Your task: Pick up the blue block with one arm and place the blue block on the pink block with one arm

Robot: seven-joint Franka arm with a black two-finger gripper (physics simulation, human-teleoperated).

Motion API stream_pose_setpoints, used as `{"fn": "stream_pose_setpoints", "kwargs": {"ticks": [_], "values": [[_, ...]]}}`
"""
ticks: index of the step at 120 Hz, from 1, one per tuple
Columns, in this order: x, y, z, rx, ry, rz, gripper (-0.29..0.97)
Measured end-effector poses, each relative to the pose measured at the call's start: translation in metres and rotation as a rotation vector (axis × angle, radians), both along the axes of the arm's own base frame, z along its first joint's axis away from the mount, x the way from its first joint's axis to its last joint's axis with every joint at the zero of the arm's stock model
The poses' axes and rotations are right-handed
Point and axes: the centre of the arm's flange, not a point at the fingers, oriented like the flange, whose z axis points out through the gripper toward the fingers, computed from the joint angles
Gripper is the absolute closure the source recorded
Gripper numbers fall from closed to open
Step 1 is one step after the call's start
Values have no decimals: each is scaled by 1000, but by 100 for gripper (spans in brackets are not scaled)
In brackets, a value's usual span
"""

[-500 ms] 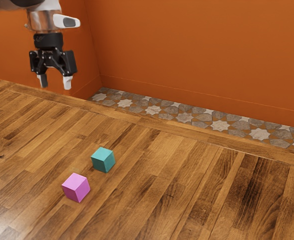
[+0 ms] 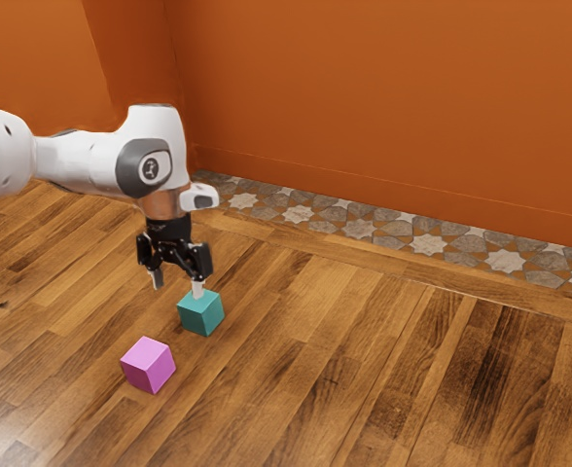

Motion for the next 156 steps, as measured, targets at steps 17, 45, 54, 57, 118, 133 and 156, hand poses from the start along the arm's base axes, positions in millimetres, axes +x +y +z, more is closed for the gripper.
{"fn": "stream_pose_setpoints", "kwargs": {"ticks": [17, 45, 54, 57, 118, 133, 156], "values": [[4, -7, -22, 13, -115, -30, 0], [10, -2, -33, 25, -201, -47, 0], [6, -1, -40, 26, -194, -55, 0], [5, -1, -40, 26, -192, -59, 0], [27, 14, -75, 25, -169, -80, 0], [30, 18, -80, 25, -165, -81, 5], [38, 19, -84, 23, -169, -86, 25]]}}
